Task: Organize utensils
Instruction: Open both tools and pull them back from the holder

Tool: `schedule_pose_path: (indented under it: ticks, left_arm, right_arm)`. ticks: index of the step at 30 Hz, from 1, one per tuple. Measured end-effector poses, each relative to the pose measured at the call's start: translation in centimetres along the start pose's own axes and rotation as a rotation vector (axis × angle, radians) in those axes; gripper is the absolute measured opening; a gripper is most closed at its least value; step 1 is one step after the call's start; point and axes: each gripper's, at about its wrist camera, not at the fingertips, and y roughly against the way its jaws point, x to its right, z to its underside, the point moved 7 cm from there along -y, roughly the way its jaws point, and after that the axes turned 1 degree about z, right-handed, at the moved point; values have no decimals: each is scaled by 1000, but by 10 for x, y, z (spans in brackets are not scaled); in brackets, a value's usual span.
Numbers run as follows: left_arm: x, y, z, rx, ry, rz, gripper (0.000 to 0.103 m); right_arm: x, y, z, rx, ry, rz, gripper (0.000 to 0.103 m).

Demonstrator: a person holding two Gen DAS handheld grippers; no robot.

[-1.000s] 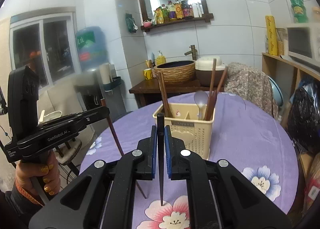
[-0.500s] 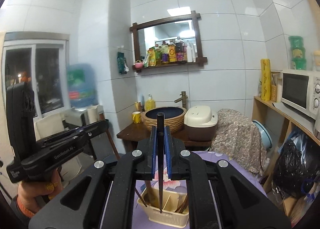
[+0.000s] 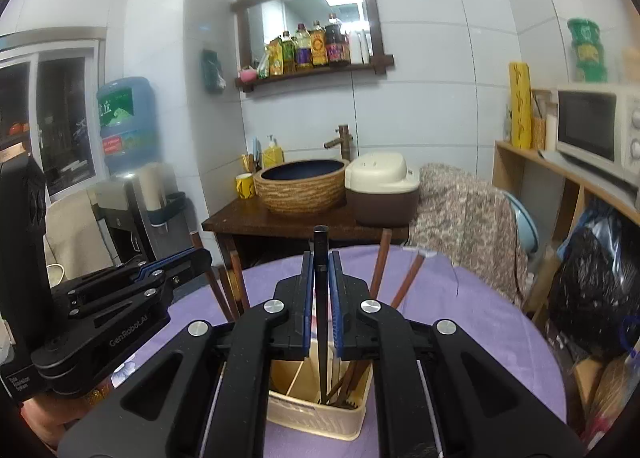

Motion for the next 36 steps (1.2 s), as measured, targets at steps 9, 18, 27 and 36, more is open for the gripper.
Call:
schedule_pose_path:
  ticks: [9, 18, 27, 36]
  left_arm:
    - [-10, -13, 20, -36, -6, -19, 9]
    - [-9, 7, 17, -3, -14, -10, 51]
    - [-16, 77, 43, 116, -62, 2, 92]
    - [-46, 116, 132, 36, -85, -76, 98]
  right_arm:
    - [15, -9, 19, -21, -39, 9, 9]
    - [22, -2, 21, 14, -69, 25, 67]
    - [22, 49, 43, 86, -22, 62, 93]
    - [17, 102, 131, 19, 49, 120, 97]
